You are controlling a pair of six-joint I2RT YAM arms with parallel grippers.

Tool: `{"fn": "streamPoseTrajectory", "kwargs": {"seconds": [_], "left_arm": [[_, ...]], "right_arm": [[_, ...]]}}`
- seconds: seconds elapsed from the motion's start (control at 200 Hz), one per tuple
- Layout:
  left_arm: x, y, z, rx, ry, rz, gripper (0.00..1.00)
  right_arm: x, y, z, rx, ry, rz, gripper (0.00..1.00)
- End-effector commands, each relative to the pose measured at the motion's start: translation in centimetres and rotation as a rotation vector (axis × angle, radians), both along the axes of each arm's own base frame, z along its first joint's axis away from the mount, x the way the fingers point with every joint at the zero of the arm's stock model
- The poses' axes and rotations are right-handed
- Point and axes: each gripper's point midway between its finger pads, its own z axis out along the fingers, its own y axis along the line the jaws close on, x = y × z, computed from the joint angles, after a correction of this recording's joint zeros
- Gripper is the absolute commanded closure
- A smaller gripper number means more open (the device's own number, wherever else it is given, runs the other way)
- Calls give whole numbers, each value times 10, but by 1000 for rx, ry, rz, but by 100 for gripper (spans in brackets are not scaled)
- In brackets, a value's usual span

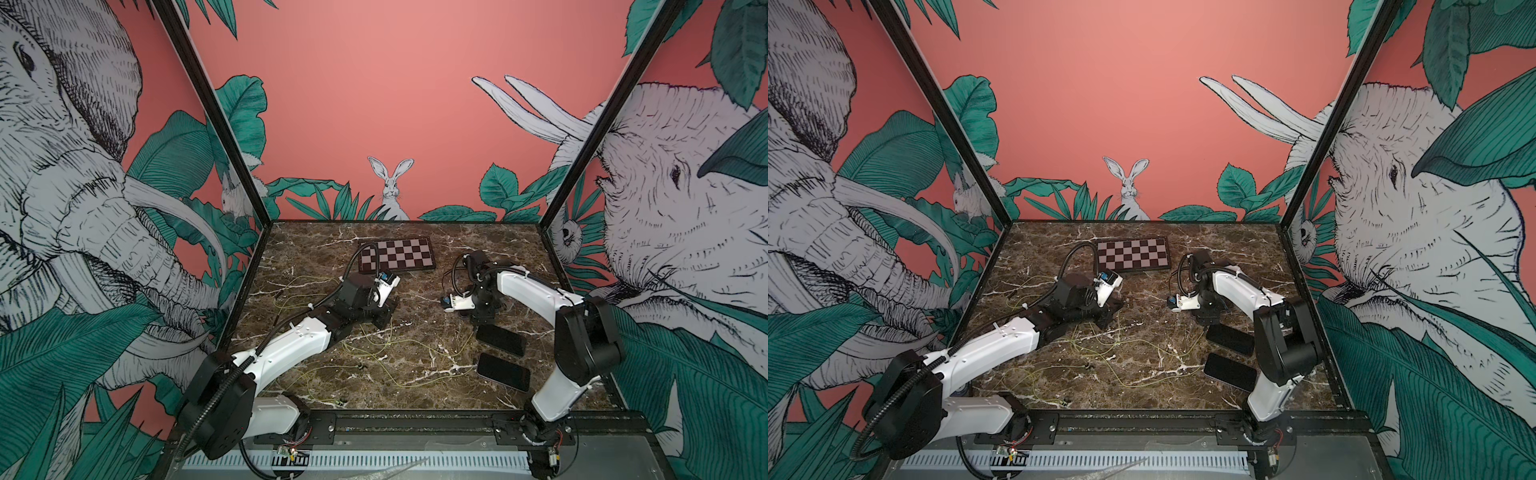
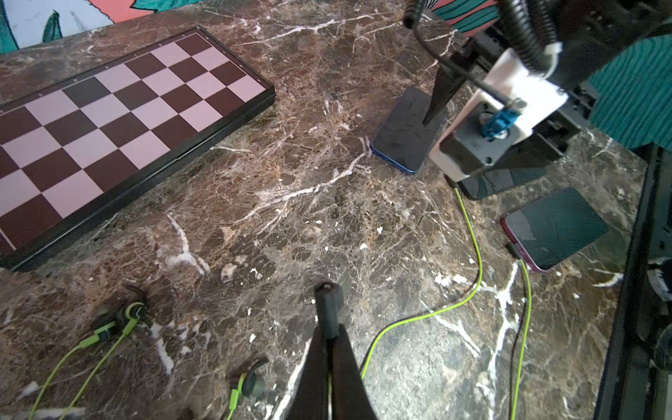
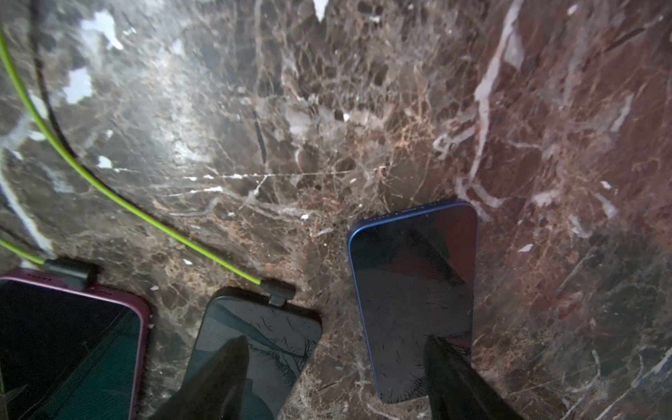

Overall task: Plug wired earphones into phones
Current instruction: Pick up the phone at the center of the board.

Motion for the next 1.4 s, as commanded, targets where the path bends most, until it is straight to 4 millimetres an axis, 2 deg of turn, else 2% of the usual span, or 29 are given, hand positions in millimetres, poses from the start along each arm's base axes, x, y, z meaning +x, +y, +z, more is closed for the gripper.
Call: {"fn": "streamPoseTrajectory", "kwargs": {"seconds": [0.0, 0.14, 0.405, 0.54, 0.57, 0.81, 1.1, 1.395], "left_arm": [[-10, 1, 10, -18, -3, -28, 100], [-13, 1, 10, -32, 6, -31, 100], [-19, -3, 12, -65, 36, -52, 100], [-20, -3, 12, -67, 47, -55, 100], [-20, -3, 12, -66, 46, -53, 100], [-21, -2, 12, -56, 51, -56, 100], [-21, -1, 10, -41, 53, -54, 100], [-21, -1, 9, -38, 63, -55, 100]], "right_arm": [[-3, -10, 0, -64, 50, 64, 20], [-3, -11, -12, -82, 99, 69, 19], [22, -7, -22, -88, 21, 41, 17], [26, -11, -29, -108, 23, 48, 14], [36, -8, -23, -97, -3, 50, 14], [46, -21, -30, -136, -3, 78, 11], [52, -19, -39, -120, 26, 111, 11], [47, -24, -51, -99, 87, 109, 17]]}}
